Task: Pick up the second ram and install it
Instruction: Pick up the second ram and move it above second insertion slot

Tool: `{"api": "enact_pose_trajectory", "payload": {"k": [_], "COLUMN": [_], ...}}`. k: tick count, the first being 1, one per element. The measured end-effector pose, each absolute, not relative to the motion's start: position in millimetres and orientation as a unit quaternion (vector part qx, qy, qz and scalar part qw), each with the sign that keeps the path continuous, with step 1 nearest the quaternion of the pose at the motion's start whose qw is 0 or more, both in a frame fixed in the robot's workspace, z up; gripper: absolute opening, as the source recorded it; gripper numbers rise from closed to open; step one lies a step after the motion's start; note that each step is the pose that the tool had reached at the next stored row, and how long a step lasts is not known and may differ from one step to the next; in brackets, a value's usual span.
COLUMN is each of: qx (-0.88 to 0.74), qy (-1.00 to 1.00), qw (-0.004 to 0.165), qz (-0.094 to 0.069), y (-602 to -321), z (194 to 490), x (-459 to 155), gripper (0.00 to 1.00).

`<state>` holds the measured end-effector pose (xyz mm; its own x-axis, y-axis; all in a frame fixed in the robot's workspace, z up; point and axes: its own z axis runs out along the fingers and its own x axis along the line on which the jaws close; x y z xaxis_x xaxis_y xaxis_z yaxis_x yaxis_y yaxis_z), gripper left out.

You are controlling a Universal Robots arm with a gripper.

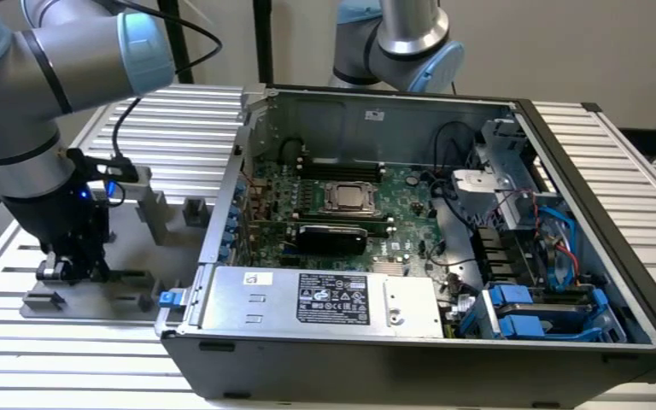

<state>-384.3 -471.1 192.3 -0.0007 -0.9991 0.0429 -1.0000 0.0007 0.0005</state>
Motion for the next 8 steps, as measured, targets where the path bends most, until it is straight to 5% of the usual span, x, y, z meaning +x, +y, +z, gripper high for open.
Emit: {"api": "enact_pose_trajectory", "payload": {"k": [8], "qx": [0.706], "qy": [-0.707], "qw": [0.015], "qz": [0.015], "y": [-471.1], "z": [192.3], "x": [-384.3], "gripper": [0.00]}}
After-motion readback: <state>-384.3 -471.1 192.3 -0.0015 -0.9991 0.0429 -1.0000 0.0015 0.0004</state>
